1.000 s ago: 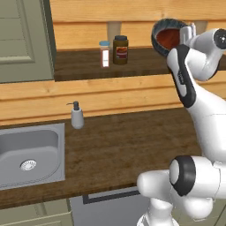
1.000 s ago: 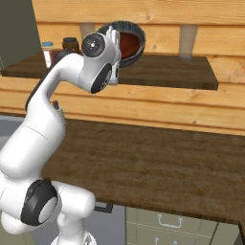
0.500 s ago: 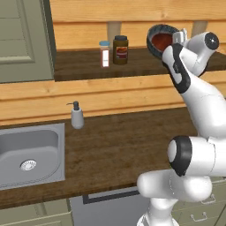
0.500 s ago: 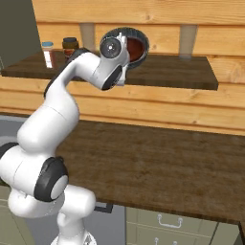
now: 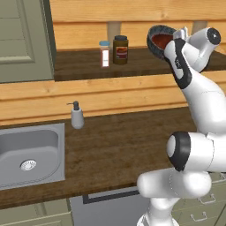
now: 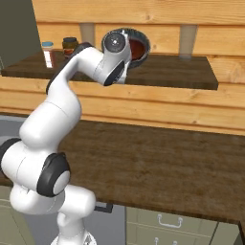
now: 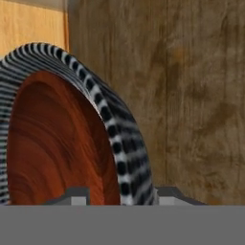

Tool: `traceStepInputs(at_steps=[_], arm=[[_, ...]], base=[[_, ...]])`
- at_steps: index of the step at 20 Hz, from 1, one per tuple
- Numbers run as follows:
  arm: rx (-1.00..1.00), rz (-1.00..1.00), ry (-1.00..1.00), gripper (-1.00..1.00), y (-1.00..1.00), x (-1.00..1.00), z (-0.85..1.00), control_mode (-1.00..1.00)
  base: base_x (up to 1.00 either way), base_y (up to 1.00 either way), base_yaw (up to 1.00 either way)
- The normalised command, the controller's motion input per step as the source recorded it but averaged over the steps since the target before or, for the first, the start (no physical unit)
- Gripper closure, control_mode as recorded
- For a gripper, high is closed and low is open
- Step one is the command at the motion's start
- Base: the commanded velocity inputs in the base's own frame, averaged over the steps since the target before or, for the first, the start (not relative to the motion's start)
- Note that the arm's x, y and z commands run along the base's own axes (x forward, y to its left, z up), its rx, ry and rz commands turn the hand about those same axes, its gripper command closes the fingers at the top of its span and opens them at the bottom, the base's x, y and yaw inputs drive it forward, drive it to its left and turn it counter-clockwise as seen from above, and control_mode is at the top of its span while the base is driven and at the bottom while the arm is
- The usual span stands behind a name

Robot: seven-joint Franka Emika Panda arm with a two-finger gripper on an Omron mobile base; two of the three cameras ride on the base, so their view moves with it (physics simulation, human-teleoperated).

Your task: Pick up the bowls on the counter and stack them on top of one another in the open cabinet. Place the smaller bowl on top of the larger bowl.

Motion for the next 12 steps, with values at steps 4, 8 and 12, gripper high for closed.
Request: traceStepInputs(at_steps=[4,8,12], arm=[[0.0,0.05,-0.19,-1.0,0.0,0.06,0.05,-1.0],[0.0,0.03,-0.19,-1.0,0.0,0.0,0.13,-1.0],[0.0,0.0,-0.03,-1.0,0.0,-0.39,0.02,-1.0]], base=[[0.0,0.0,0.0],[0.0,0.0,0.0],[0.0,0.0,0.0]])
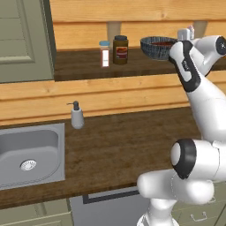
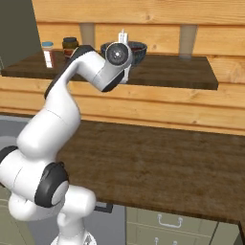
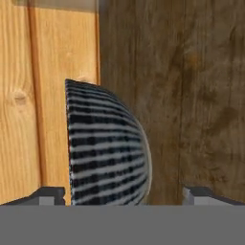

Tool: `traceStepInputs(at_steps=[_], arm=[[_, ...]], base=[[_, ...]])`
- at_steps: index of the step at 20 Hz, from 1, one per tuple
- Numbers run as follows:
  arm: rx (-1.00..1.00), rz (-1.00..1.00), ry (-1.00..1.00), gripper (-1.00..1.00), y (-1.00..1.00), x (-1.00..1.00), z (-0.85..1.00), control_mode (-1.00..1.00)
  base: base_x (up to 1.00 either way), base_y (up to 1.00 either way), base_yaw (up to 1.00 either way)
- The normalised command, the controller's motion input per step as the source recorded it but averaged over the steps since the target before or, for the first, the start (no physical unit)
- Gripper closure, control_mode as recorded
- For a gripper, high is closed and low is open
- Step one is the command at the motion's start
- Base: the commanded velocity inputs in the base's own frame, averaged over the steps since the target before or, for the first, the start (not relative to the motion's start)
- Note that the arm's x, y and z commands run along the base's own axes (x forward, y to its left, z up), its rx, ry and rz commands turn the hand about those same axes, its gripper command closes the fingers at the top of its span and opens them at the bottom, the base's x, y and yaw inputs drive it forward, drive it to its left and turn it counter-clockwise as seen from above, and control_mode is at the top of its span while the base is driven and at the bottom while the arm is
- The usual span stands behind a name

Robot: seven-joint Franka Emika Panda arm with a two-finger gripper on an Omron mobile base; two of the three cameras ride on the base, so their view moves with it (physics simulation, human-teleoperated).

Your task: Pick up the bowls on the counter and stack them on top of one another in the open cabinet. Place the smaller bowl on top of the larger bowl.

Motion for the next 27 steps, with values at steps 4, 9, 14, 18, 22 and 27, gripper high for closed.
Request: traceStepInputs(at_steps=[4,9,14,18,22,27], arm=[[0.0,0.0,0.0,-1.0,0.0,-0.91,0.07,-1.0],[0.0,0.0,0.0,-1.0,0.0,-1.0,-0.06,-1.0],[0.0,0.06,0.13,-1.0,0.0,-1.0,-0.44,-1.0],[-0.04,0.16,0.22,-1.0,0.01,-1.0,-0.72,-1.0],[-0.13,0.2,0.21,-1.0,0.2,-1.0,-0.77,-1.0],[-0.22,0.15,0.02,-1.0,0.87,-0.99,-0.58,-1.0]], base=[[0.0,0.0,0.0],[0.0,0.0,0.0],[0.0,0.0,0.0],[0.0,0.0,0.0],[0.0,0.0,0.0],[0.0,0.0,0.0]])
